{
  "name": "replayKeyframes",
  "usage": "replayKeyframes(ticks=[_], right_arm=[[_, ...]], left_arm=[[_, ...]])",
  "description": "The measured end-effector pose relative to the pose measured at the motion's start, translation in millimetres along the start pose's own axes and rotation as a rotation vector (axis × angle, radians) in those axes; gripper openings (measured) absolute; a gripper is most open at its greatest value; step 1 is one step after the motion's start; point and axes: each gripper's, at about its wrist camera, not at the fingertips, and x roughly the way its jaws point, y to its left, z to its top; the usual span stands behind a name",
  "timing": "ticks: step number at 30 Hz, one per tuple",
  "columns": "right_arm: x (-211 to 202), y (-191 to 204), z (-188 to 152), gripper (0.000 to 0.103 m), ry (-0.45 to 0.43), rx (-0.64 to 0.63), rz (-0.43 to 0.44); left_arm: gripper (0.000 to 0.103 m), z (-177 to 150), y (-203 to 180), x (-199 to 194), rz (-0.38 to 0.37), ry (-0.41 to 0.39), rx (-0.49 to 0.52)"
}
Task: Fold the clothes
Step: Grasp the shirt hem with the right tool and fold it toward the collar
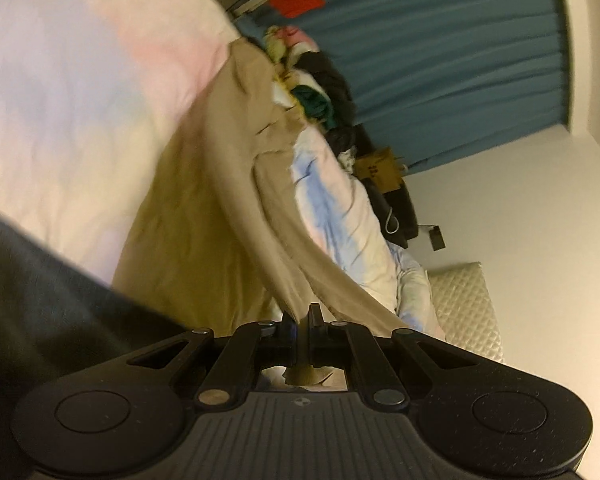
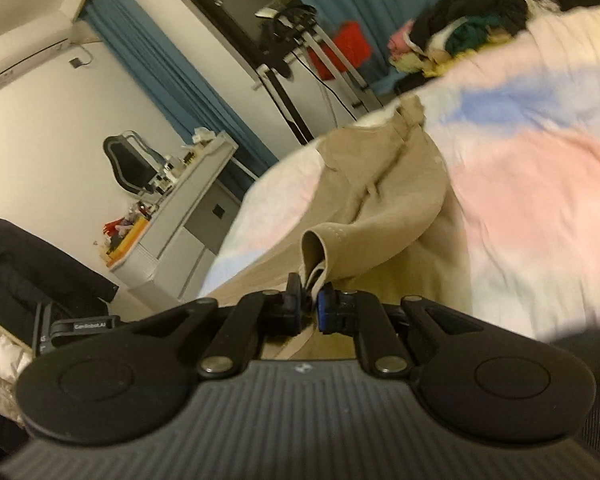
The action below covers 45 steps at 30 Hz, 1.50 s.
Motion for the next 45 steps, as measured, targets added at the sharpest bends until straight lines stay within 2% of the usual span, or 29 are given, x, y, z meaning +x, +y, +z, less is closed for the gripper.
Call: replayKeyframes(ticks=[2,6,13,16,23,30,34,37,40,42,45], right_arm=[[0.6,-5.1,-5.2,0.011,-0.004,0.029,-0.002],[35.4,-6.3,24.3,0.011,-0.037,0.03,-0.021],[133.6,-11.7,101.5,0.011,-0.134,-0.005,-0.13],[178.1,-19.9,127.7,0.011,-0.162,-0.014,-0.185],[254.2,-56.7,147.3,0.011,-0.147,-0.07,-0.23],[322.5,-90.0,139.5,0.011,-0.066,-0.202,-0.294],[347.6,-106.4,131.4,0.013,-0.01,-0.211,-0.322],[354.9,-109.2,128.3,0.013,0.005,-0.235,-0.332],[354.7,-106.1,127.9,0.013,0.013,-0.253,-0.34],[352.2,-102.4,128.3,0.014,0.015,-0.262,-0.347],[342.8,-95.2,131.2,0.022,0.006,-0.27,-0.364]], left_arm=[[0.005,-13.6,9.4,-6.1,0.008,0.01,-0.026],[0.005,34.4,-0.4,19.3,0.032,-0.049,-0.025],[0.006,128.2,-37.6,93.7,0.155,-0.179,0.147],[0.006,153.3,-50.6,132.8,0.222,-0.218,0.247],[0.006,191.1,-37.8,204.4,0.289,-0.271,0.391],[0.006,200.3,12.1,279.9,0.429,-0.23,0.455],[0.007,202.8,32.9,310.8,0.469,-0.185,0.471],[0.008,202.5,35.0,311.7,0.466,-0.203,0.451],[0.008,196.2,28.3,309.5,0.491,-0.207,0.505],[0.015,194.9,20.4,305.3,0.495,-0.212,0.518],[0.031,183.2,3.2,294.8,0.508,-0.234,0.565]])
